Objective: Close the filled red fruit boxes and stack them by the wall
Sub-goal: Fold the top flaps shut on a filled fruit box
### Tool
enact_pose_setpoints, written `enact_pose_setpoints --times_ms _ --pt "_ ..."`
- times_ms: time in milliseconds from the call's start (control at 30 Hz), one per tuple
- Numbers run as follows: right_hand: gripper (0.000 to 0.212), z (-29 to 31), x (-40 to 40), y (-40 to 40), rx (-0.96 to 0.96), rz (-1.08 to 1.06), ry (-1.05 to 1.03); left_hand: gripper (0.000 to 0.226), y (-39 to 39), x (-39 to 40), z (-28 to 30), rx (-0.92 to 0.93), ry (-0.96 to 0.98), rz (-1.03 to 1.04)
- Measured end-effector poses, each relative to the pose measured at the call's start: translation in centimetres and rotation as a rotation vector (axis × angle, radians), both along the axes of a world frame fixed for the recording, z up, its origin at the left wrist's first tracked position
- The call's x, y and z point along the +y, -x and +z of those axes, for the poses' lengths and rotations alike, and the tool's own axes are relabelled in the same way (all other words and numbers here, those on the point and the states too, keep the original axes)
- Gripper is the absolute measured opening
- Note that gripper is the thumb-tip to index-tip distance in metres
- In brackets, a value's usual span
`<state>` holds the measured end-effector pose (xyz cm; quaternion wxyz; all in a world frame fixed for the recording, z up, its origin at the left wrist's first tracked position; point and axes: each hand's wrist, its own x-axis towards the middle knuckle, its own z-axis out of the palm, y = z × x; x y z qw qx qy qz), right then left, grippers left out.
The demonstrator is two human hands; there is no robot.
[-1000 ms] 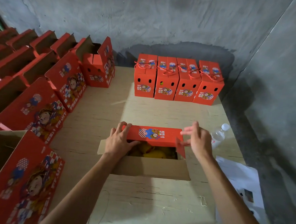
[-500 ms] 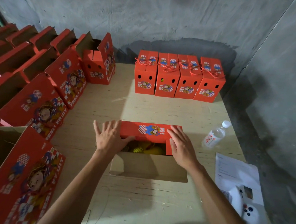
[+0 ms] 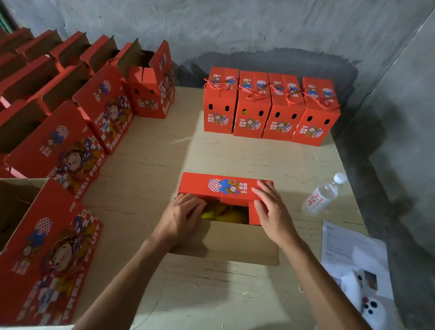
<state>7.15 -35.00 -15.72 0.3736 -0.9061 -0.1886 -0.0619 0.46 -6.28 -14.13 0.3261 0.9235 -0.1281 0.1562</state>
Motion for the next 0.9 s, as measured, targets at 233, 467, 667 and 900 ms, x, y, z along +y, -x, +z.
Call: enact_pose_setpoints --times_ms 233,467,667,900 --pt "0.017 0.1 -3.3 3.0 -0.063 0.045 -0.086 0.023 1.5 3.2 0.3 0.009 0.066 0.082" --pt "0.018 0.9 -3.6 3.1 -0.067 -0.002 0.0 0.072 -1.3 0.9 2.4 0.363 -0.256 0.31" --pt "0.019 1.3 -3.3 3.7 -0.036 0.002 0.03 0.064 -3.8 -3.1 2.2 0.501 -0.413 0.517" --pt "0.06 2.7 -5.3 3.4 0.198 0.195 0.081 0.056 -2.4 -1.0 1.3 0.362 -0.238 0.385"
